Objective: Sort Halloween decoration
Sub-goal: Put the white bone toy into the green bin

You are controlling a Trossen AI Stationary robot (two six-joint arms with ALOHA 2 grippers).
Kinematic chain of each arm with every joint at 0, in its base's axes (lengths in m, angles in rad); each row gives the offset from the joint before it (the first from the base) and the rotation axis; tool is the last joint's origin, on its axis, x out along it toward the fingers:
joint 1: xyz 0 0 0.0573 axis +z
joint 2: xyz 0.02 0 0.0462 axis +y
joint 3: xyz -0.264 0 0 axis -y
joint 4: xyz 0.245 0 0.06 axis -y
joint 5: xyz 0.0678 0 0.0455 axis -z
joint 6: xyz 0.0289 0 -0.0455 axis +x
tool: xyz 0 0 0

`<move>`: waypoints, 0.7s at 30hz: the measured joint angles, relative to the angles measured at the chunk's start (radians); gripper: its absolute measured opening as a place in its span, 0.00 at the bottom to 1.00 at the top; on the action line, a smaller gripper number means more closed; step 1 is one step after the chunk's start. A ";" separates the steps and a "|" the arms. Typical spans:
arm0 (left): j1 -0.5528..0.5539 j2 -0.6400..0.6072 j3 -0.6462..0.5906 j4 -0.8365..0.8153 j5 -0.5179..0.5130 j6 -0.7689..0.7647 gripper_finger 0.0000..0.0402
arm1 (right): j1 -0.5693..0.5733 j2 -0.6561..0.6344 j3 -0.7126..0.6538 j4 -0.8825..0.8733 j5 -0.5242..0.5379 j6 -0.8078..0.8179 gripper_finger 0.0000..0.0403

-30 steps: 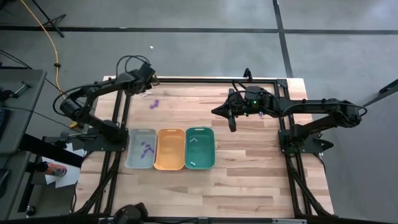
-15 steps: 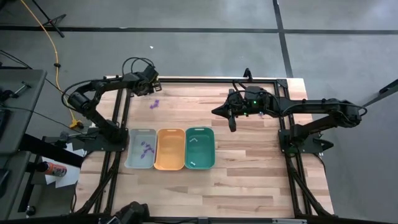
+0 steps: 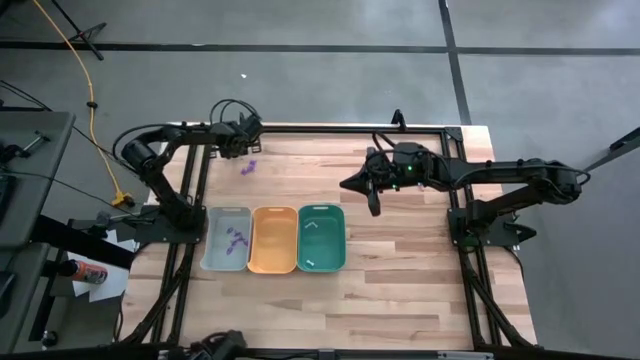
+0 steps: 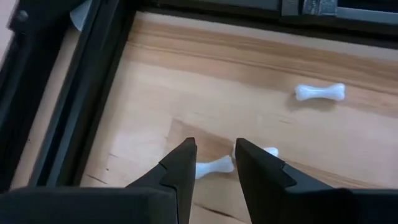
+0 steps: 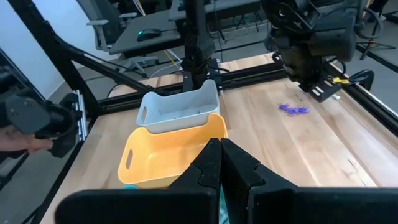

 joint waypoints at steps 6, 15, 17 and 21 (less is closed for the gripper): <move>-0.027 0.015 0.000 -0.002 0.032 -0.033 0.26 | 0.009 0.000 0.000 0.000 0.000 0.000 0.00; -0.079 0.012 0.000 -0.055 0.068 -0.045 0.26 | 0.009 0.000 0.000 0.000 0.000 -0.003 0.00; -0.092 0.012 0.001 -0.062 0.073 -0.053 0.26 | 0.009 0.000 0.000 0.000 0.000 -0.003 0.00; -0.098 -0.019 -0.001 -0.071 0.121 -0.050 0.26 | 0.009 0.000 0.000 0.000 0.000 -0.002 0.00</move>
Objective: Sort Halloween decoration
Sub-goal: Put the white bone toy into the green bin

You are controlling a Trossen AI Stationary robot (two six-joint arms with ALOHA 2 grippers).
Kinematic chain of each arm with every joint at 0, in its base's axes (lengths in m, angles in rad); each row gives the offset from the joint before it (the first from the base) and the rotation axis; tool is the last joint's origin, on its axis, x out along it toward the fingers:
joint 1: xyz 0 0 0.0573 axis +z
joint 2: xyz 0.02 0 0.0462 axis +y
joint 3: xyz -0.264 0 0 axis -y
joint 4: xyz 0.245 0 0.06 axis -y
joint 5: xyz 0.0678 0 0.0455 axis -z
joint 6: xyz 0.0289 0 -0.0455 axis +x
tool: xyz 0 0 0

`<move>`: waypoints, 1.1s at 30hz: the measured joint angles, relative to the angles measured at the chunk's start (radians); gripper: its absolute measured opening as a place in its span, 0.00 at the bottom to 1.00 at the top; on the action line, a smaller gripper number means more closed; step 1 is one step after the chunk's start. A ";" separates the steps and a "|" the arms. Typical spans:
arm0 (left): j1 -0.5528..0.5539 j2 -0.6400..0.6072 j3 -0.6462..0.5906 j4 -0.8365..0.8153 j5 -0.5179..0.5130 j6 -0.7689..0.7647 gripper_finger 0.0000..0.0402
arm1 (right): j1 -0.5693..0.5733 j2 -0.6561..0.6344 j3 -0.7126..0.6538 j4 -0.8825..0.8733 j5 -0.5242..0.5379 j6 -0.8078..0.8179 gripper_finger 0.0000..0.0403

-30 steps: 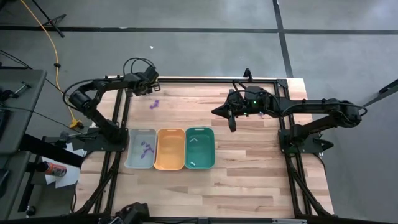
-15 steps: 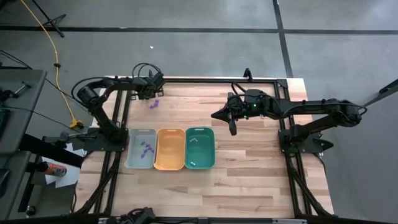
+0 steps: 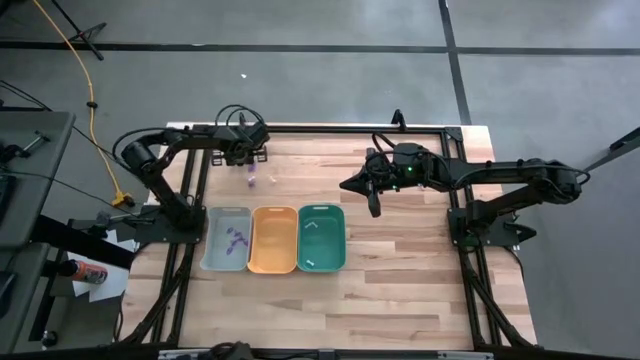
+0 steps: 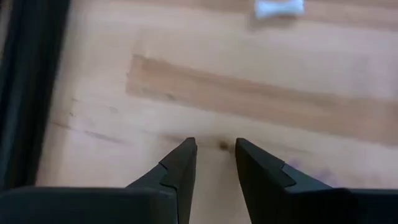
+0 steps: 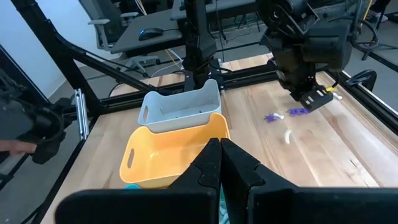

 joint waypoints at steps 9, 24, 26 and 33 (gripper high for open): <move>0.037 -0.175 0.000 0.016 -0.016 0.118 0.26 | 0.000 0.000 0.000 0.000 0.000 0.001 0.00; -0.016 -0.219 0.001 -0.230 0.469 0.512 0.26 | 0.000 0.000 0.000 0.001 0.015 0.025 0.00; -0.020 -0.197 0.001 -0.218 0.469 0.515 0.26 | 0.000 0.000 0.000 0.000 0.018 0.027 0.00; -0.051 -0.122 0.013 -0.199 0.441 0.623 0.26 | 0.000 0.000 0.000 0.000 0.019 0.053 0.00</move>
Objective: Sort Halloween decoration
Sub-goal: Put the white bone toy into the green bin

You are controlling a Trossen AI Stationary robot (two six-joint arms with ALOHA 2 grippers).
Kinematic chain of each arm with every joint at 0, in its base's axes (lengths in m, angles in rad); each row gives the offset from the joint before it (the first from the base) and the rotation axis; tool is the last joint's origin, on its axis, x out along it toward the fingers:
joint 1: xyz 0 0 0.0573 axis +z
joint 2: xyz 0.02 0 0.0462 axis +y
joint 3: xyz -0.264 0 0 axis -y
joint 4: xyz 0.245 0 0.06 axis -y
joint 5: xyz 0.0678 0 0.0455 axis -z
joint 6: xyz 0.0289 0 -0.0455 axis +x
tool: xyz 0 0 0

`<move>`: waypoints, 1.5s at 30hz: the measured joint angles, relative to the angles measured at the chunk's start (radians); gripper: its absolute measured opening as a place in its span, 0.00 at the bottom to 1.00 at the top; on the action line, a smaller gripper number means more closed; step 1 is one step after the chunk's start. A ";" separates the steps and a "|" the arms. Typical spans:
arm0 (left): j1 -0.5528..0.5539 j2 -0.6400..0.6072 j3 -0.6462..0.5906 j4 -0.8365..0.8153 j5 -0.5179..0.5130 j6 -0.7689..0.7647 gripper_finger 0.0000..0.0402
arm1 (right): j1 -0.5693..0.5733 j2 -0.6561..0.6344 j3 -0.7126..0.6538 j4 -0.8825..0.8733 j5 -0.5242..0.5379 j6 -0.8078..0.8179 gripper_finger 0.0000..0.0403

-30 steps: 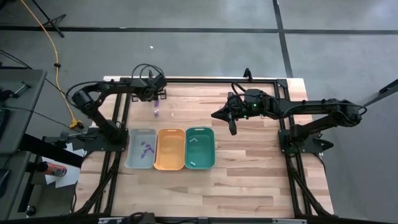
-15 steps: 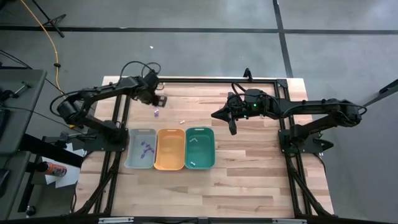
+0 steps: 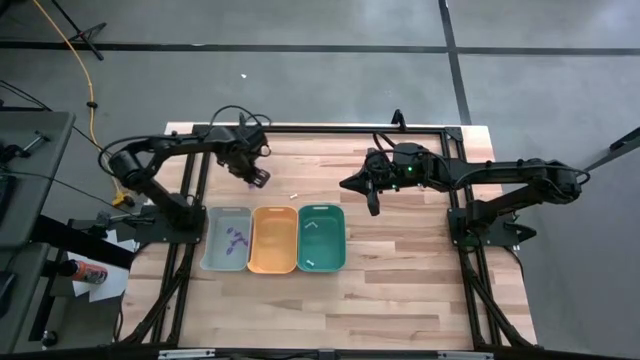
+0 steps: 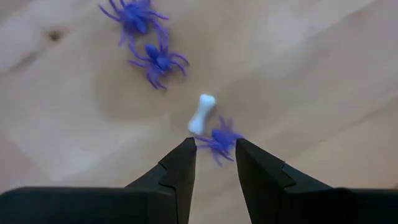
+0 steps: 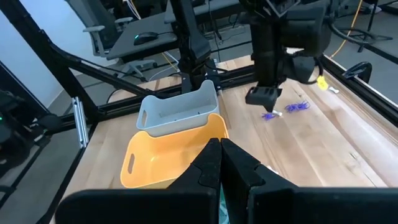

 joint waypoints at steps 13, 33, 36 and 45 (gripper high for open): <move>-0.011 0.085 0.028 0.045 -0.064 0.105 0.26 | 0.000 0.000 0.000 0.000 0.001 0.044 0.00; -0.012 0.149 0.031 0.038 -0.066 0.127 0.12 | 0.000 0.000 0.000 0.000 0.000 0.044 0.00; -0.012 0.149 0.031 0.039 -0.063 0.128 0.04 | 0.000 0.000 0.000 0.000 0.000 0.044 0.00; -0.011 0.136 0.033 0.038 -0.061 0.148 0.02 | 0.000 0.000 0.000 -0.001 0.001 0.044 0.00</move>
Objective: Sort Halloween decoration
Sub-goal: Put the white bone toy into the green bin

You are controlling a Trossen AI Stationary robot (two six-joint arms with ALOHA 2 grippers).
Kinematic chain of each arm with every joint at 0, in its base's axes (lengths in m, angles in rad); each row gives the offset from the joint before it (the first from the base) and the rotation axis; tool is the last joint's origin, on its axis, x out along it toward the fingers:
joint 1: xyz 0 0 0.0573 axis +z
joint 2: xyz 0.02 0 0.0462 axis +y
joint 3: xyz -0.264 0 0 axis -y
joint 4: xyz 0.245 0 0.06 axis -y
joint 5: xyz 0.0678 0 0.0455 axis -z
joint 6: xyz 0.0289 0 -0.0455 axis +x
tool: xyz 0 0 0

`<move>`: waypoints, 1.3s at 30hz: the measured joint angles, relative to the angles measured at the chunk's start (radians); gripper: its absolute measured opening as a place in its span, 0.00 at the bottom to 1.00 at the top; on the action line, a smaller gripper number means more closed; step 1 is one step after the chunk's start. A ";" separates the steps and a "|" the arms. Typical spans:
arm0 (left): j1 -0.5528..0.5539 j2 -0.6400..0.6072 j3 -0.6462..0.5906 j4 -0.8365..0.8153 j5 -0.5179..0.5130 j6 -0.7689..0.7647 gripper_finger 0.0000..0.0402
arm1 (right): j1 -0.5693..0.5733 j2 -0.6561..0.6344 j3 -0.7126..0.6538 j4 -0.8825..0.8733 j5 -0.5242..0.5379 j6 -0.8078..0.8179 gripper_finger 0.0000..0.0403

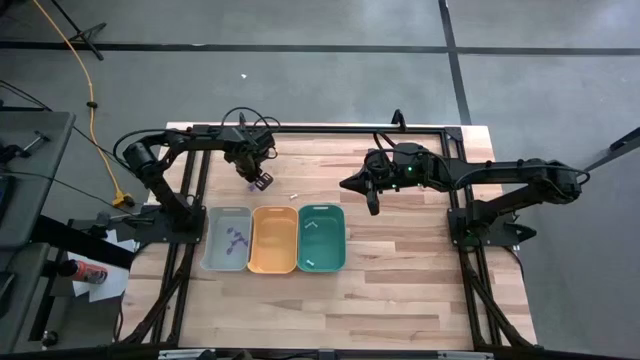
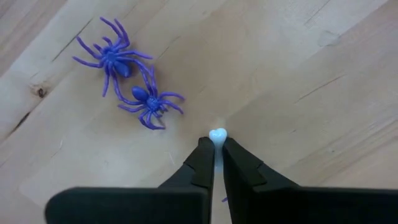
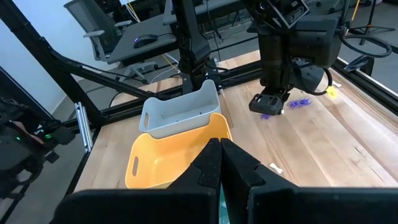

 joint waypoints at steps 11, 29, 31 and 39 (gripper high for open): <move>0.050 -0.304 0.121 0.058 0.150 -0.005 0.00 | 0.000 0.000 0.000 0.001 0.004 0.000 0.00; -0.408 -0.773 0.128 0.665 0.249 -0.204 0.00 | 0.000 0.000 0.000 0.220 -0.003 -0.038 0.00; -0.478 -0.755 0.128 0.669 0.187 -0.189 0.00 | 0.000 0.000 0.000 0.221 -0.018 -0.058 0.00; -0.574 -0.717 0.128 0.708 0.068 -0.162 0.00 | 0.000 0.000 0.000 0.220 -0.020 -0.064 0.00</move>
